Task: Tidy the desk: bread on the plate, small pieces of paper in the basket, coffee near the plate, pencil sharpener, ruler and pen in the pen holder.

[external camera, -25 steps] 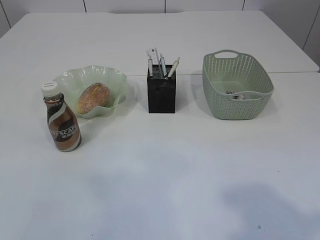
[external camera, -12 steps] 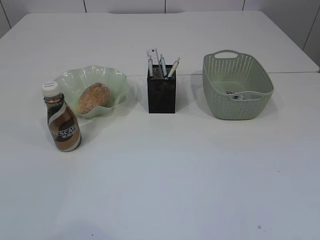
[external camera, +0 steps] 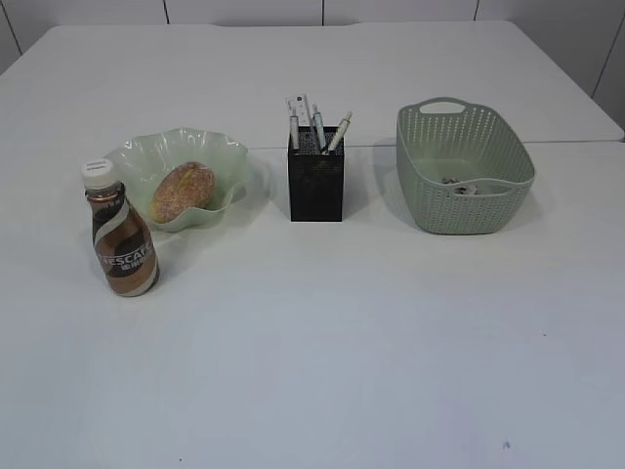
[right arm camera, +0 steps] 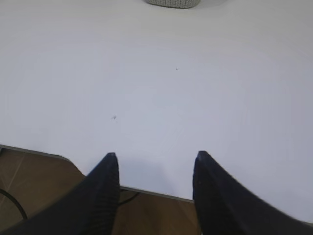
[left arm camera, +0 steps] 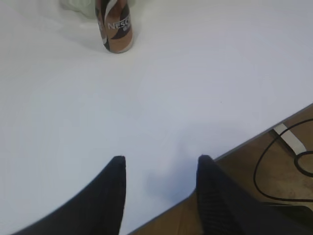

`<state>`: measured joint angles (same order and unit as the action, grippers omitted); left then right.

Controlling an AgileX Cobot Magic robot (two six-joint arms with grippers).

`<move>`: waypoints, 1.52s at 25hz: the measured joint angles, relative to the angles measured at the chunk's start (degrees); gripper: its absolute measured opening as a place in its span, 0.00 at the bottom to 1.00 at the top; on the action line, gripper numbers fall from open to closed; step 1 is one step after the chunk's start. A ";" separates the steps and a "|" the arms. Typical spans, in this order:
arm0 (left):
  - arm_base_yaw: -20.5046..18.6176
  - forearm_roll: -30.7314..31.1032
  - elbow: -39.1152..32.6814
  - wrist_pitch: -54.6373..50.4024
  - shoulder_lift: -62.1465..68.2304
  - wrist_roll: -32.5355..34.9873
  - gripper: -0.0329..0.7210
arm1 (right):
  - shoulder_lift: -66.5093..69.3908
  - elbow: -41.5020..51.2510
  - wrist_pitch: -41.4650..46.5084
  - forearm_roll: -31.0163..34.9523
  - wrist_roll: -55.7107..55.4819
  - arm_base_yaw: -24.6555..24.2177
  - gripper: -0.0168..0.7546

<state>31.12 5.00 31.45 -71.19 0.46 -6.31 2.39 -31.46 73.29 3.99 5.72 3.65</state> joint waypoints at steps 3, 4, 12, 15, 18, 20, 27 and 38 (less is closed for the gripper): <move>0.00 1.03 0.00 0.80 0.00 0.00 0.48 | -0.21 0.60 -0.13 -0.91 0.00 0.00 0.53; 0.00 1.29 -0.09 1.05 0.00 0.00 0.48 | -0.21 0.76 -0.65 -1.32 0.00 0.00 0.53; 0.00 3.94 -2.32 6.74 0.00 0.00 0.47 | -0.21 3.18 -6.57 -2.98 -0.67 0.00 0.53; 0.00 4.08 -2.32 6.85 0.00 0.00 0.47 | -0.21 3.26 -6.76 -3.07 -0.67 0.00 0.53; 0.00 4.08 -2.32 6.85 0.00 0.00 0.46 | -0.21 3.26 -6.85 -3.07 -0.67 0.00 0.53; 0.00 4.08 -2.32 6.85 0.00 0.00 0.45 | -0.21 3.26 -6.98 -3.07 -0.74 0.00 0.53; 0.00 4.08 -2.32 6.85 0.00 0.00 0.44 | -0.21 3.26 -6.98 -3.18 -0.80 0.00 0.53; -11.18 4.08 -2.32 6.94 0.00 0.00 0.43 | -0.21 3.26 -6.98 -3.18 -0.88 0.00 0.53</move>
<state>19.95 9.08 29.12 -64.26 0.46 -6.31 2.18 -28.20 66.31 0.81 4.83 3.65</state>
